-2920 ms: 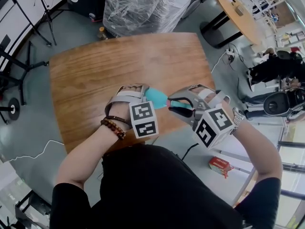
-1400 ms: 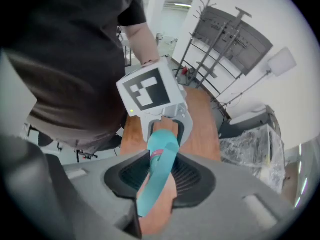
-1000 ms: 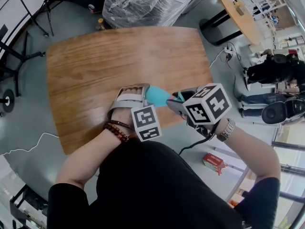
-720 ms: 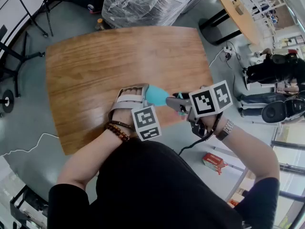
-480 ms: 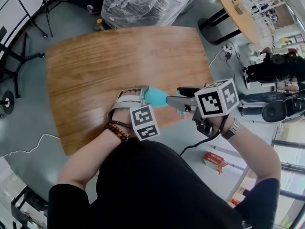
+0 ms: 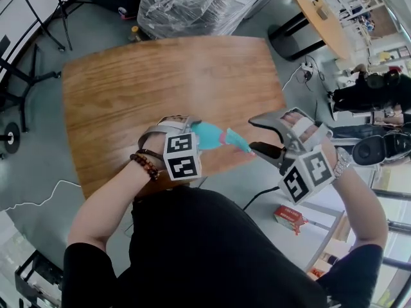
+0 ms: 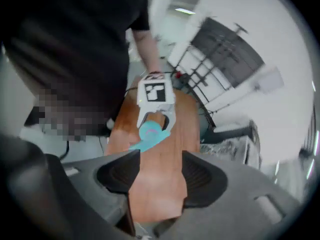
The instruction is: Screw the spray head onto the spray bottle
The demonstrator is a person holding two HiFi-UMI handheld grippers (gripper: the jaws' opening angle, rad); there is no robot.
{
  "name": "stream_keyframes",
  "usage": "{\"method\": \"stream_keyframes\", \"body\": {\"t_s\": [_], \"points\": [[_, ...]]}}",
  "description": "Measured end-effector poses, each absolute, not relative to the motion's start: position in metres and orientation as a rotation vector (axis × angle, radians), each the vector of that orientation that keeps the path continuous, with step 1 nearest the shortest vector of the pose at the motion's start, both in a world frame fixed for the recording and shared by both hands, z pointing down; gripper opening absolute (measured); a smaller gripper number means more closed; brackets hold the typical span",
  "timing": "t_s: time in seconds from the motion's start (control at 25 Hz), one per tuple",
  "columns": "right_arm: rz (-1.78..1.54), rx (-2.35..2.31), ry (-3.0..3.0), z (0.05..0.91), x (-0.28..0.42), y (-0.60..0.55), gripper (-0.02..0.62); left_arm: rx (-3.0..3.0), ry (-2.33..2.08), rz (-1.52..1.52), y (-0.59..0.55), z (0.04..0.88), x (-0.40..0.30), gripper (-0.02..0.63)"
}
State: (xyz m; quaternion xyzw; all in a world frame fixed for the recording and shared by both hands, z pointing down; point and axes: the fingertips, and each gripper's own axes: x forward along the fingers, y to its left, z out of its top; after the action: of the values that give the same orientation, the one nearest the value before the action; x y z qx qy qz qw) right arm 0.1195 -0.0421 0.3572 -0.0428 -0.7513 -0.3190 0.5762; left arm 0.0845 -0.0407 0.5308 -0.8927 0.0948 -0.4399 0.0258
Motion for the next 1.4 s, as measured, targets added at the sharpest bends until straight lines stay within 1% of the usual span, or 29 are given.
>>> {"method": "stream_keyframes", "body": {"t_s": [0.08, 0.2, 0.28, 0.52, 0.6, 0.68, 0.8, 0.92, 1.04, 1.24, 1.32, 1.4], "points": [[-1.029, -0.230, -1.593, 0.371, 0.125, -0.034, 0.247, -2.742, 0.246, -1.381, -0.039, 0.533, 0.082, 0.394], [-1.251, -0.341, -1.483, 0.378, 0.122, -0.026, 0.247, -2.722, 0.178, -1.407, -0.035, 0.536, 0.078, 0.394], [-1.275, -0.371, -1.476, 0.382, 0.121, -0.020, 0.247, -2.699, 0.152, -1.420, -0.033, 0.538, 0.076, 0.394], [-1.093, -0.264, -1.631, 0.368, 0.117, -0.025, 0.247, -2.691, 0.147, -1.392, -0.029, 0.539, 0.077, 0.394], [-1.166, -0.255, -1.567, 0.361, 0.122, -0.035, 0.247, -2.695, 0.121, -1.351, -0.027, 0.536, 0.079, 0.394], [-1.316, -0.306, -1.457, 0.360, 0.126, -0.038, 0.247, -2.710, 0.080, -1.309, -0.023, 0.534, 0.082, 0.394], [-1.547, -0.434, -1.352, 0.364, 0.120, -0.018, 0.247, -2.754, -0.012, -1.265, -0.015, 0.529, 0.087, 0.394], [-1.685, -0.575, -1.307, 0.374, 0.115, 0.007, 0.247, -2.775, -0.110, -1.252, -0.007, 0.527, 0.087, 0.394], [-1.748, -0.664, -1.300, 0.385, 0.113, 0.023, 0.247, -2.767, -0.170, -1.258, 0.001, 0.523, 0.089, 0.394], [-1.724, -0.713, -1.317, 0.404, 0.114, 0.033, 0.245, -2.767, -0.220, -1.228, 0.011, 0.515, 0.100, 0.394], [-1.712, -0.720, -1.330, 0.410, 0.114, 0.036, 0.206, -2.771, -0.226, -1.216, 0.012, 0.513, 0.103, 0.394], [-1.710, -0.718, -1.338, 0.412, 0.114, 0.037, 0.143, -2.763, -0.224, -1.216, 0.013, 0.512, 0.104, 0.394]]}}
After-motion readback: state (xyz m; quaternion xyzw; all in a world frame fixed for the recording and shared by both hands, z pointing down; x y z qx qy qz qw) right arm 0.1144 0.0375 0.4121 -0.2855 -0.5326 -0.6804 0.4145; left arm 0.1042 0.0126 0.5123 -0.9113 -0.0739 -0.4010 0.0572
